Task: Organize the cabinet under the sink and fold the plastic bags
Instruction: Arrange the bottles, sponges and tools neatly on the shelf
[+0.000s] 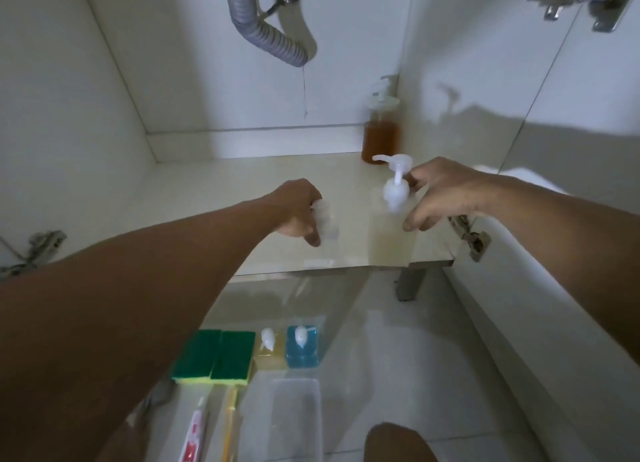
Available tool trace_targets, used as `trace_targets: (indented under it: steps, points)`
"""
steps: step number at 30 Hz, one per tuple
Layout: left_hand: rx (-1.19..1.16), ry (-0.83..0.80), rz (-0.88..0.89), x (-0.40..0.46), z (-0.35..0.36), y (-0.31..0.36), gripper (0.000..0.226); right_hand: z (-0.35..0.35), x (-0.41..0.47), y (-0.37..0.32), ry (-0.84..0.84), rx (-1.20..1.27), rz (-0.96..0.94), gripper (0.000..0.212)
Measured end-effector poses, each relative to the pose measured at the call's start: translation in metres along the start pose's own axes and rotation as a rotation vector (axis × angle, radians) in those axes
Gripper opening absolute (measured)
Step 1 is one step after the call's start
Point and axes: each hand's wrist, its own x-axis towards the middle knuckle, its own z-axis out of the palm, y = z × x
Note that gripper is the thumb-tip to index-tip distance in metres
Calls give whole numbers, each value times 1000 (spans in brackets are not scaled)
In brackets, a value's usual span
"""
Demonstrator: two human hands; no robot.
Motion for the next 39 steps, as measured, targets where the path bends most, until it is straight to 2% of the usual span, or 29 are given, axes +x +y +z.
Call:
trace_targets:
  steps: [5, 7, 9, 11, 16, 19, 29, 30, 33, 34, 37, 39]
  points:
    - [-24, 71, -21, 27, -16, -18, 28, -14, 51, -14, 65, 75, 24, 69]
    - [-60, 92, -41, 48, -12, -28, 25, -14, 79, -13, 87, 64, 31, 60]
    - [-96, 124, -58, 75, -2, -39, 32, -12, 109, -12, 107, 43, 27, 44]
    - [-128, 147, -69, 98, 9, -47, 40, -11, 136, -10, 129, 39, 26, 37]
    - [-260, 183, -65, 157, 23, -57, 41, -14, 217, 6, 167, 95, 82, 60]
    - [-286, 182, -39, 188, 27, -52, 38, -21, 248, 17, 174, 101, 91, 65]
    - [-393, 191, -27, 280, 42, -20, 33, -41, 308, 62, 232, 92, 215, 53]
    - [-401, 196, -22, 287, 42, -17, 30, -43, 313, 64, 264, 63, 206, 49]
    - [-434, 234, -11, 305, 46, -10, 35, -46, 322, 65, 464, -116, 187, 11]
    - [-464, 254, -19, 310, 49, -9, 38, -45, 323, 66, 519, -162, 179, 6]
    - [-609, 289, -68, 321, 60, -5, 44, -37, 326, 69, 587, -173, 183, 28]
    - [-660, 305, -94, 326, 70, -4, 49, -31, 324, 68, 590, -241, 167, 50]
